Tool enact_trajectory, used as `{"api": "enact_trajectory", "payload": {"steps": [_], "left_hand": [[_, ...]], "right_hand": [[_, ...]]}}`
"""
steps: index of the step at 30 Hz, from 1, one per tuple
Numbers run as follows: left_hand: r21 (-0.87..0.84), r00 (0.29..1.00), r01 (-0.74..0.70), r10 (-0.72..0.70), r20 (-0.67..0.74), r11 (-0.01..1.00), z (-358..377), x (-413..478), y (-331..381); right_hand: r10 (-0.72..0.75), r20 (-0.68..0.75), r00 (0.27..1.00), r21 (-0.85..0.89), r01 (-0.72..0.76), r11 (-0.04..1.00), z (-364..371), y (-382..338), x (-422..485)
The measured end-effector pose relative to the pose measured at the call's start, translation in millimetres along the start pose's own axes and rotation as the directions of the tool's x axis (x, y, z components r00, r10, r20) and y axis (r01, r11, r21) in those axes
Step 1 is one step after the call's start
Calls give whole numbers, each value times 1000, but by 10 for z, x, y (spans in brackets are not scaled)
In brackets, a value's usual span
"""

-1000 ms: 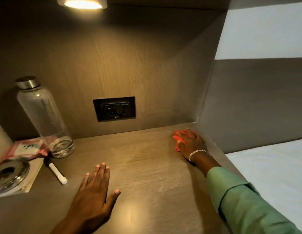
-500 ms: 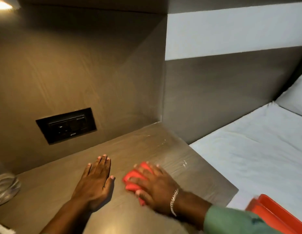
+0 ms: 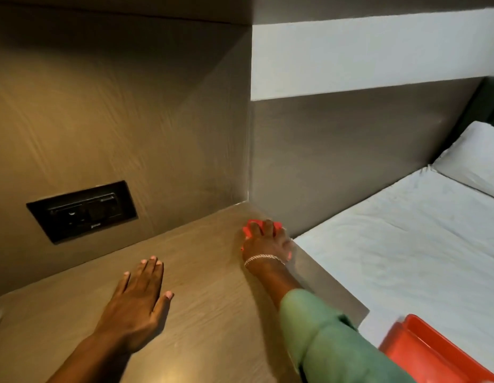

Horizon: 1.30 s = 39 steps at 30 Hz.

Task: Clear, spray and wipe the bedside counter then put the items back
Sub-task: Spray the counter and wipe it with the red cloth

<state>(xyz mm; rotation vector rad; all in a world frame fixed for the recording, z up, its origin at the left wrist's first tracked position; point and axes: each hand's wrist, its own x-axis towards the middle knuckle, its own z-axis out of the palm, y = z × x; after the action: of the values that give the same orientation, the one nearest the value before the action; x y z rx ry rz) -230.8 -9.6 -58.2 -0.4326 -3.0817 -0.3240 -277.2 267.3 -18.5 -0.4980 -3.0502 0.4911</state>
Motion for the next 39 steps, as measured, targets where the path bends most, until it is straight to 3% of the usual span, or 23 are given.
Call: {"api": "enact_trajectory", "payload": {"steps": [8,17,21,25,27,29,31,34,36,39], "left_hand": [[-1,1000,-11,11,7,1000,32,45,11],[-97,994,-110,110,-2,989,99,-15,837],[-258,976,-219,211,-57,941,223,-203,1498],[-538,941,-293,337,-18,790,274,-300,2470],[-676,952,-220,305,7,704,278,-332,2979],[-735,975,-99,213,64,671,340,-372,3486],[-811,973,39,162,163,584,455,-406,3935],[-895,927,266,161,340,358,882,-369,4616],[-863,896,379,101,432,335,1225,-241,4888],[-771,850,465,26,527,435,1897,17,5311]], "right_hand": [[-23,-138,990,-19,20,1000,68,913,-1725],[42,-125,991,-24,-45,999,-155,897,-893],[10,-157,988,-32,-15,999,-154,1287,-1201],[48,-157,986,244,-9,970,-305,1787,-1397],[110,-189,976,522,5,853,-422,2009,-1504],[245,-187,951,755,-20,655,-485,2309,-1642],[368,-130,921,899,-47,434,-514,2649,-1749],[487,48,872,994,-88,58,-422,3320,-1787],[566,96,819,994,-113,-6,-279,3717,-1752],[730,144,668,955,-288,76,78,4310,-1547]]}}
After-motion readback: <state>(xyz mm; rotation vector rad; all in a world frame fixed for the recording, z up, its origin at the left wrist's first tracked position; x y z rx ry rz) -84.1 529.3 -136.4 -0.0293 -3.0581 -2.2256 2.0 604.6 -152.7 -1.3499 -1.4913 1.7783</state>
